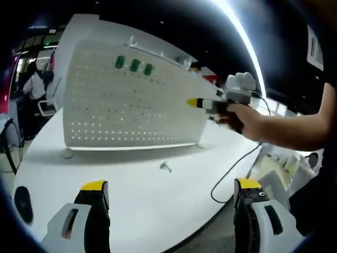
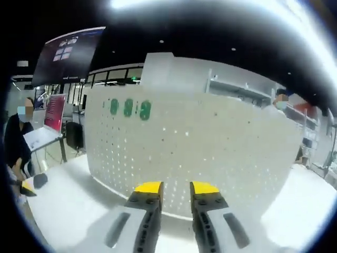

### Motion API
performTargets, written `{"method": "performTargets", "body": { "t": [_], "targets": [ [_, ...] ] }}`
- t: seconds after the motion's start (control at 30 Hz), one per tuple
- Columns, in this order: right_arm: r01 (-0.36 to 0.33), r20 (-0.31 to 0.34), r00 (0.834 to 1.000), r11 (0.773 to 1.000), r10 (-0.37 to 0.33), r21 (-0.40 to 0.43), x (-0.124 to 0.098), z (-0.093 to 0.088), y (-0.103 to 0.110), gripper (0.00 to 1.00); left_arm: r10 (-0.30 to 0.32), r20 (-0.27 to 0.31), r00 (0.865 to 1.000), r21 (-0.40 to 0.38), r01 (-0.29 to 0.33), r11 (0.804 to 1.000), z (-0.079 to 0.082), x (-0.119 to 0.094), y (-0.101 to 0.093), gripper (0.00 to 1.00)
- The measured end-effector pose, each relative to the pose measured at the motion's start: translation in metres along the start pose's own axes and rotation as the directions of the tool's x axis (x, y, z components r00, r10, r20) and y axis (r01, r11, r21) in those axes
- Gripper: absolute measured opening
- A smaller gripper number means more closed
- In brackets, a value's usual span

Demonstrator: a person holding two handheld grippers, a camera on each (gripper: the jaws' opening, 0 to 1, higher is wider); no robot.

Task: Insert the hook assembly into the mounting plate slot until the hook locks in place.

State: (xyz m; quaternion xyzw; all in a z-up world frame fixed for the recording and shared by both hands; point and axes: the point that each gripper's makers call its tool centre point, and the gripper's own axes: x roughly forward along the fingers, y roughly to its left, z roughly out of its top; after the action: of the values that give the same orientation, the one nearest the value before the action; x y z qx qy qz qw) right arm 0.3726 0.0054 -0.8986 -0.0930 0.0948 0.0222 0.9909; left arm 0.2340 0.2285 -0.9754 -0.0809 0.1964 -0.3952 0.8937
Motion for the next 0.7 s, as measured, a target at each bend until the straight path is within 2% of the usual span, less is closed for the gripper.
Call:
{"method": "performTargets", "body": {
  "t": [0.13,0.23,0.53,0.7],
  "targets": [
    [-0.009,-0.045,0.999,1.000,0.009,-0.010,-0.019,-0.026,0.006,0.17,-0.007,0.000,1.000,0.001,0.007,1.000,0.000,0.000,-0.001,1.00],
    [-0.002,-0.096,0.995,0.998,0.007,0.058,-0.032,-0.048,0.009,0.17,-0.024,-0.017,1.000,0.033,0.024,0.999,-0.003,0.000,-0.007,1.00],
    [-0.024,-0.114,0.993,0.999,0.029,0.045,-0.055,-0.065,0.028,0.17,-0.034,-0.026,0.999,0.047,0.035,0.998,-0.005,0.000,-0.008,1.00],
    [-0.034,-0.142,0.989,0.998,0.040,0.045,-0.072,-0.082,0.037,0.17,-0.039,-0.026,0.999,0.053,0.040,0.998,-0.005,0.000,-0.010,1.00]
  ]
}}
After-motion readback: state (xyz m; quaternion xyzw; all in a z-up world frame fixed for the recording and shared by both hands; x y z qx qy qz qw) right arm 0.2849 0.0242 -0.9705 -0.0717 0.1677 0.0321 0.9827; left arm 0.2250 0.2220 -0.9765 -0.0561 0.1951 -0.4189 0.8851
